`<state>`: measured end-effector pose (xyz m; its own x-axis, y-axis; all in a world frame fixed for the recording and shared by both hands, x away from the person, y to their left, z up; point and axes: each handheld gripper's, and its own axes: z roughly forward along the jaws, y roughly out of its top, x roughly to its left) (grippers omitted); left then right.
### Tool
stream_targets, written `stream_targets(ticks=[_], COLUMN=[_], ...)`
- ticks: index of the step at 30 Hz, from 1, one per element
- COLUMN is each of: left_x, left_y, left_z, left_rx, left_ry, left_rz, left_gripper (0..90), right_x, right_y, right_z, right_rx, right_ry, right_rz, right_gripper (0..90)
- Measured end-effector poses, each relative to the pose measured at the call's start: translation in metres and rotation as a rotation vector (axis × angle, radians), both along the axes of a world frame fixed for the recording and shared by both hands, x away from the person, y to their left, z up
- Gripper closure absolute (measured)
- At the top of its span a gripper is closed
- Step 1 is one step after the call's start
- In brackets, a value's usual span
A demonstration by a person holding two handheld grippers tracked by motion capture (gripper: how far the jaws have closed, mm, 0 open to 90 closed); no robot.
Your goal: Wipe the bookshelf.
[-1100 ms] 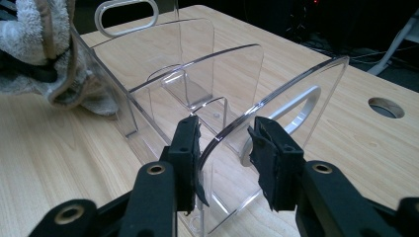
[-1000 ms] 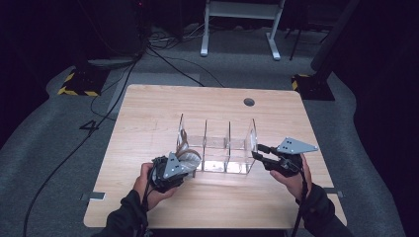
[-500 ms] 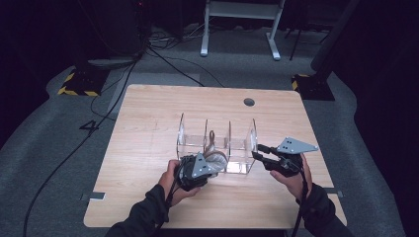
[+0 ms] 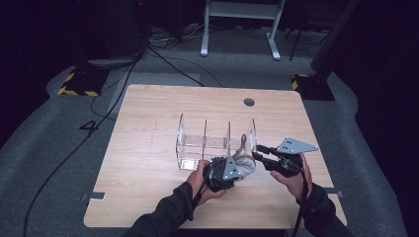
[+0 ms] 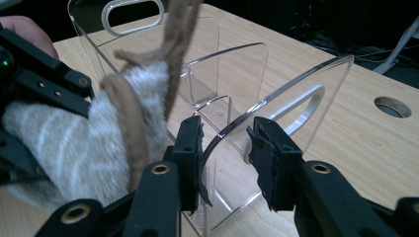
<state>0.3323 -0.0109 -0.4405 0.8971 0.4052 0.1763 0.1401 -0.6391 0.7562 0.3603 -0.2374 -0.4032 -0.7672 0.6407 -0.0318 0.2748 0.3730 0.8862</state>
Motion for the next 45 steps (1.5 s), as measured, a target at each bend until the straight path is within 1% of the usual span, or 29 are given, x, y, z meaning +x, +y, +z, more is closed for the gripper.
stream_targets(ticks=[3, 4, 7, 9, 13, 16, 19, 20, 21, 23, 25, 26, 29, 33, 34, 35, 39, 40, 42, 43, 44, 45], left_x=[-0.003, -0.002, 0.0, 0.0, 0.002, 0.003, 0.002, 0.002, 0.001, 0.001, 0.0, 0.0, -0.002, -0.004, -0.006, -0.006, -0.008, -0.009, -0.011, -0.011, -0.012, -0.013], left_y=[-0.012, -0.014, -0.019, -0.021, -0.018, -0.015, -0.01, -0.007, -0.004, 0.003, 0.014, 0.014, 0.035, 0.06, 0.071, 0.071, 0.093, 0.104, 0.114, 0.114, 0.123, 0.128], left_z=[-0.002, -0.003, -0.004, -0.006, -0.005, -0.003, -0.001, 0.0, 0.001, 0.003, 0.004, 0.004, 0.005, 0.006, 0.007, 0.007, 0.009, 0.01, 0.01, 0.01, 0.01, 0.01], left_rx=[0.007, 0.001, -0.016, -0.013, -0.013, -0.012, -0.013, -0.007, -0.004, 0.008, 0.022, 0.022, 0.036, 0.025, 0.027, 0.027, 0.026, 0.018, 0.015, 0.015, 0.013, 0.009], left_ry=[-0.005, -0.001, 0.006, 0.005, 0.006, 0.006, 0.009, 0.011, 0.005, 0.007, 0.0, 0.0, -0.001, 0.01, 0.006, 0.006, 0.008, 0.01, 0.007, 0.007, 0.006, 0.009], left_rz=[-0.016, -0.018, -0.012, -0.005, 0.005, 0.015, 0.025, 0.03, 0.032, 0.041, 0.053, 0.053, 0.084, 0.123, 0.143, 0.143, 0.185, 0.202, 0.223, 0.223, 0.24, 0.248], left_gripper=[67.4, 67.4, 67.4, 67.3, 67.4, 67.5, 67.5, 67.5, 67.5, 67.5, 67.5, 67.5, 67.5, 67.4, 67.4, 67.5, 67.5, 67.4, 67.4, 67.3, 67.3, 67.3], right_x=[0.0, 0.0, 0.0, -0.001, 0.0, 0.0, 0.0, 0.0, 0.0, 0.0, 0.001, 0.001, 0.001, 0.001, 0.002, 0.002, 0.002, 0.002, 0.002, 0.002, 0.002, 0.002], right_y=[0.001, 0.001, 0.001, 0.001, 0.001, 0.001, 0.001, 0.001, 0.001, 0.001, 0.001, 0.001, 0.001, 0.0, 0.0, 0.0, 0.0, -0.001, -0.001, -0.001, -0.001, -0.001], right_z=[0.0, 0.0, -0.001, 0.0, 0.0, -0.001, -0.001, -0.001, -0.001, -0.001, -0.001, -0.001, -0.001, -0.001, -0.001, -0.001, -0.001, -0.001, -0.001, -0.001, -0.001, -0.001], right_rx=[0.003, 0.003, 0.005, 0.004, 0.002, 0.01, 0.01, 0.01, 0.009, 0.008, 0.007, 0.007, 0.007, 0.007, 0.006, 0.006, 0.008, 0.009, 0.01, 0.01, 0.01, 0.008], right_ry=[0.0, -0.001, -0.001, -0.002, -0.003, -0.004, -0.005, -0.005, -0.005, -0.005, -0.006, -0.006, -0.004, 0.0, 0.0, 0.0, 0.001, 0.002, 0.002, 0.002, 0.002, 0.002], right_rz=[0.001, 0.002, 0.001, 0.002, 0.003, 0.004, 0.005, 0.004, 0.005, 0.006, 0.007, 0.007, 0.008, 0.016, 0.016, 0.016, 0.02, 0.022, 0.024, 0.024, 0.024, 0.024], right_gripper=[65.9, 65.9, 66.0, 66.0, 66.1, 66.2, 66.2, 66.2, 66.3, 66.3, 66.3, 66.3, 66.3, 66.3, 66.3, 66.3, 66.3, 66.3, 66.3, 66.3, 66.3, 66.3])
